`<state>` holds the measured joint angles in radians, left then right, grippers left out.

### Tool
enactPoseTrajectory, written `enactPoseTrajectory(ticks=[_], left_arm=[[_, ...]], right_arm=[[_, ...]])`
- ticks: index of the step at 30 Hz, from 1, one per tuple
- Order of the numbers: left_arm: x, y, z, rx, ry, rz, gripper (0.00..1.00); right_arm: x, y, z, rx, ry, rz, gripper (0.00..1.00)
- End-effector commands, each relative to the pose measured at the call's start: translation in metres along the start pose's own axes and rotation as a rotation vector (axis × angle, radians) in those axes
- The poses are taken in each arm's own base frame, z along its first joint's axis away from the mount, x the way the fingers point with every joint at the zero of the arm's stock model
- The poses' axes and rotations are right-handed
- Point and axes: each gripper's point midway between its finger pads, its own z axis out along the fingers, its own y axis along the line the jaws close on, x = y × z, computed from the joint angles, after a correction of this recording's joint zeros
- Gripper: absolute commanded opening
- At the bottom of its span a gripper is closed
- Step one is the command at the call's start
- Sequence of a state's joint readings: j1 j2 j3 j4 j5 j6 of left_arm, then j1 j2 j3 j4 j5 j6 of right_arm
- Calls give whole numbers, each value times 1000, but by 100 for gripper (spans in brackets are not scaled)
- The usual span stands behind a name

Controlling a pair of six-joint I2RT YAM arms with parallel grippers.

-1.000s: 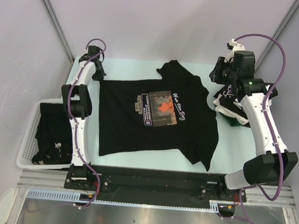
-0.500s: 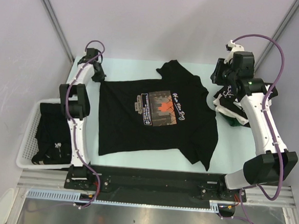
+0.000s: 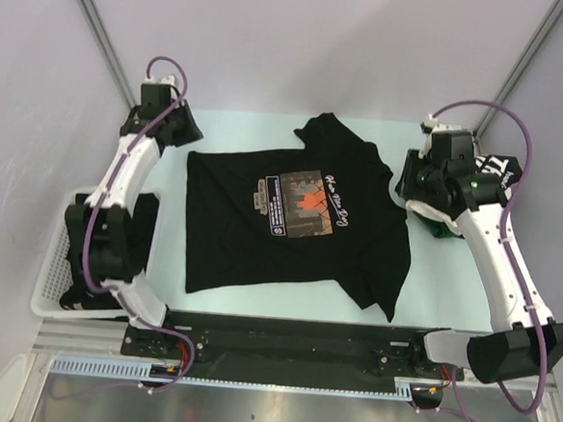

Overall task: Fold and stack the t-shirts
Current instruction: Flatten out the tshirt, then grap the side of the flattened tshirt closest away from the robot with both arms

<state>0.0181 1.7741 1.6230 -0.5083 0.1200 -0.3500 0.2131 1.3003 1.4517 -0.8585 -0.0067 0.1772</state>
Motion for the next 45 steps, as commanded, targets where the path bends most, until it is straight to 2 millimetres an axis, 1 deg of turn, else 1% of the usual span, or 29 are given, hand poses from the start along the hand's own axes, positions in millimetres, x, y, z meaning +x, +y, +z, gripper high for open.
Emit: enactPoseTrajectory(ticks=[1,2,3,4,5,6,7,8,10,11,12,13,14,15,16,18,20,22,23,26,27,29,30,31,35,36,40,45], left_arm=[[66,-29,-37,78,102,71,28],[79,-36,-43,87,118,84,28],[93,-35,-54,88,129,85,28],[103,-40,-60,103,139,80,29],[110,-42,-66,114,147,77,29],[119,-41,-76,120,146,73,29],[125,-42,-80,127,148,67,30],[131,-45,-84,135,155,73,31],[144,-44,-94,133,175,83,32],[145,-45,-98,133,167,88,32],[150,-43,-100,129,182,88,33],[152,-44,-103,131,185,94,33],[151,-44,-106,131,180,98,33],[152,-44,-108,130,184,99,33],[152,-45,-110,134,183,103,34],[149,-47,-113,133,177,108,34],[148,-49,-116,134,174,113,34],[146,-52,-119,137,176,119,35],[146,-54,-121,142,177,122,35],[144,-59,-126,150,175,137,36],[142,-60,-129,152,170,141,36],[140,-63,-132,155,163,151,37],[138,-64,-135,158,159,155,38],[137,-64,-136,158,155,159,38],[133,-65,-145,157,158,176,39],[129,-67,-147,160,147,184,39],[123,-67,-155,157,134,198,40],[122,-65,-160,146,135,202,40]], right_arm=[[58,7,-23,-43,155,72,32],[80,3,-23,-29,215,77,33],[89,4,-27,-36,230,80,33],[100,2,-28,-30,257,87,33],[118,0,-27,-25,307,100,33],[127,2,-29,-37,328,110,33],[132,4,-32,-48,329,118,33],[145,6,-32,-58,363,125,33],[157,12,-35,-76,387,120,33],[164,13,-34,-79,407,114,33],[175,14,-33,-80,438,113,33],[183,18,-33,-88,459,105,33],[189,20,-33,-95,476,101,33],[200,21,-32,-97,509,100,33],[204,24,-31,-103,521,102,33],[224,29,-30,-107,571,70,33],[238,33,-29,-98,603,41,33],[245,34,-28,-83,614,19,33],[250,39,-30,-83,623,14,34],[260,40,-24,-46,647,-5,34],[267,44,-23,-44,667,-30,34],[272,42,-17,-10,654,-63,34],[276,45,-18,-12,657,-92,34],[277,42,-12,22,650,-109,34],[282,41,-5,68,646,-139,35],[284,40,-3,80,649,-148,36],[291,31,9,183,651,-180,36],[295,31,21,222,636,-191,36]])
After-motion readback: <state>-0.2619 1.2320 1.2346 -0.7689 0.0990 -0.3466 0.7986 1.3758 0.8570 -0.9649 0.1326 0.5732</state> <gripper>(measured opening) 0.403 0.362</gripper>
